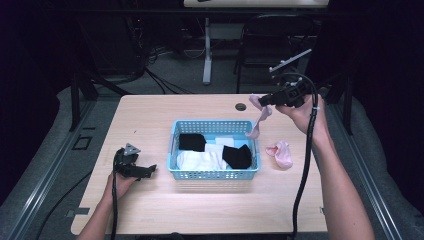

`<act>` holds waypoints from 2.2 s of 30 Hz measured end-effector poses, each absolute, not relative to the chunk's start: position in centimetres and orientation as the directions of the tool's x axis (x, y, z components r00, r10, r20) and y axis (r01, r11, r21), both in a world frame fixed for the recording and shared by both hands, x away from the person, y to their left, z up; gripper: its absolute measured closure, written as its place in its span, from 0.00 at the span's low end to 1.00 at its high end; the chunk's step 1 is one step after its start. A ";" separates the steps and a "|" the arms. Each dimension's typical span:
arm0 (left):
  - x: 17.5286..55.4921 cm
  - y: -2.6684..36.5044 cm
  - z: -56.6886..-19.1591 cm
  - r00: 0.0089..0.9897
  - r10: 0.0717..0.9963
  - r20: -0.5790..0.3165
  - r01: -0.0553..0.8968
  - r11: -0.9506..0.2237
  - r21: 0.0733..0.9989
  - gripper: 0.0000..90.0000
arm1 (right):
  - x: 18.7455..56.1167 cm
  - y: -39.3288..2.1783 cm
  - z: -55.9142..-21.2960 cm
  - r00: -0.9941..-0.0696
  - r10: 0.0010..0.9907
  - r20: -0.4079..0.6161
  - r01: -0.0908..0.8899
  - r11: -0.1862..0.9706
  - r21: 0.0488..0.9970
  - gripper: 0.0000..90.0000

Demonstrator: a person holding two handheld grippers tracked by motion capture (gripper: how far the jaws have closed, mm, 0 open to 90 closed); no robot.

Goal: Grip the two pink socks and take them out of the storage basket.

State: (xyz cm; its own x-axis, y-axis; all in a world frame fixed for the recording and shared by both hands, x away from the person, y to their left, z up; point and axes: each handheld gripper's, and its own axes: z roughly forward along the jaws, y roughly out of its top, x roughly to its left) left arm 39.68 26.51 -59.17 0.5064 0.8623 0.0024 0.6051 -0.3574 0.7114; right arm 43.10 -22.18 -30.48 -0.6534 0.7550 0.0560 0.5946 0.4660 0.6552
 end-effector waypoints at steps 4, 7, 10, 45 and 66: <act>39.7 26.5 -59.2 0.506 0.863 0.003 0.606 -0.358 0.711 0.01 | 42.9 -23.9 -30.5 -0.631 0.773 0.059 0.613 0.450 0.649 0.95; 39.7 26.5 -59.2 0.506 0.862 0.003 0.605 -0.357 0.712 0.01 | 42.8 -25.0 -31.0 -0.610 0.791 0.043 0.632 0.452 0.629 0.95; 39.7 26.5 -59.2 0.506 0.863 0.002 0.605 -0.357 0.711 0.01 | 42.7 -26.0 -31.7 -0.583 0.812 0.033 0.656 0.446 0.609 0.95; 39.7 26.5 -59.2 0.506 0.862 0.003 0.605 -0.358 0.711 0.01 | 45.0 -32.5 -48.6 -0.380 0.915 0.138 0.882 0.314 0.351 0.93; 39.7 26.5 -59.2 0.505 0.863 0.001 0.606 -0.355 0.712 0.01 | 42.9 -32.9 -46.7 -0.400 0.899 0.179 0.855 0.295 0.427 0.20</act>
